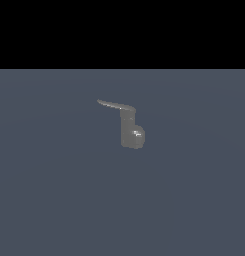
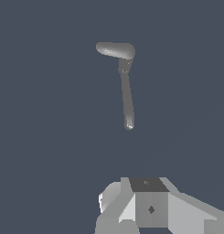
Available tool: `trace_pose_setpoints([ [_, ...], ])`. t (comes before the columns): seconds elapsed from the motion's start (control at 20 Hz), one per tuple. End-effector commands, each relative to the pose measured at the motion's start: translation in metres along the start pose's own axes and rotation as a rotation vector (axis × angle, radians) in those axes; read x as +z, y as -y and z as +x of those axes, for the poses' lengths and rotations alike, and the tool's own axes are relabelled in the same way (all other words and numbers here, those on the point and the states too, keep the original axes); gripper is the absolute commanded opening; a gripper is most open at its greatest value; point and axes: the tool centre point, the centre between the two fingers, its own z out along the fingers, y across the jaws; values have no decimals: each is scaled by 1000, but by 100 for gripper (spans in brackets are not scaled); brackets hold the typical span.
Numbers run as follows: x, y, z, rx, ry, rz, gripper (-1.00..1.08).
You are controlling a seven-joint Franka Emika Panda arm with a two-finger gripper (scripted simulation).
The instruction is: Turn on the faucet by rotating a designated handle.
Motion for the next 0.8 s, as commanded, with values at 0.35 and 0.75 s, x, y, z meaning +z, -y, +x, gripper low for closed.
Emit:
trace_pose_setpoints([
  [0.35, 5, 5, 3, 26, 0, 0, -100],
  [0.75, 25, 22, 17, 122, 2, -2, -100],
])
